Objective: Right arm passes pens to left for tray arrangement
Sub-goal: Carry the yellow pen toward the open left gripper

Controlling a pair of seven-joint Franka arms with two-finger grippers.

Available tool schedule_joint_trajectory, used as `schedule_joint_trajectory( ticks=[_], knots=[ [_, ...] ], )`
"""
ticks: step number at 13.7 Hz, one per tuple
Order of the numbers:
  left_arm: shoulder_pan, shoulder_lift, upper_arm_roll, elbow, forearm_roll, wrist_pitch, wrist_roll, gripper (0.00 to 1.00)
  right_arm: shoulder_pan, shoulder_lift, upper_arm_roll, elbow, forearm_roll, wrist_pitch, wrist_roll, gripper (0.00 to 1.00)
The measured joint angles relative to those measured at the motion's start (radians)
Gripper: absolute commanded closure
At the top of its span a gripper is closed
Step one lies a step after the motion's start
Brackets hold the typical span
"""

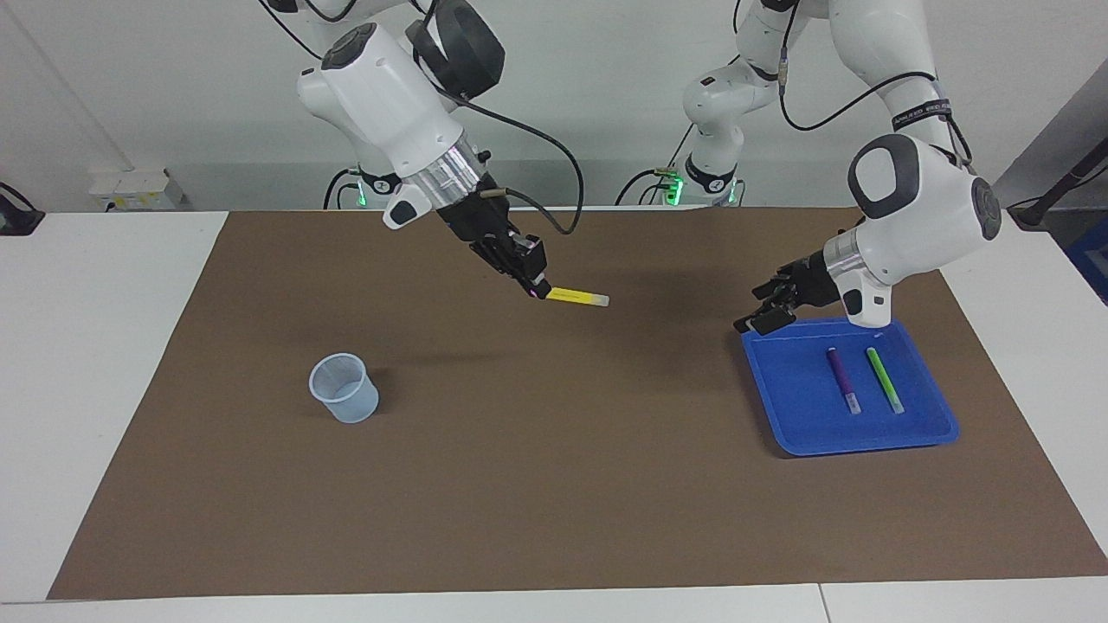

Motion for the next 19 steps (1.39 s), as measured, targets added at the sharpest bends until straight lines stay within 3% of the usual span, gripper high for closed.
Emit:
schedule_joint_trajectory(
  ticks=[6, 9, 19],
  knots=[
    [-0.028, 0.000, -0.002, 0.009, -0.217, 0.005, -0.360, 0.03, 0.042, 0.007, 0.000, -0.033, 0.000, 0.093, 0.093, 0.87],
    [-0.064, 0.000, -0.015, 0.016, -0.269, 0.066, -0.494, 0.03, 0.053, 0.021, 0.000, -0.037, 0.000, 0.108, 0.103, 0.87],
    [-0.169, -0.006, -0.064, 0.078, -0.241, 0.282, -0.750, 0.05, 0.100, 0.041, 0.000, -0.038, 0.001, 0.147, 0.138, 0.87]
  ],
)
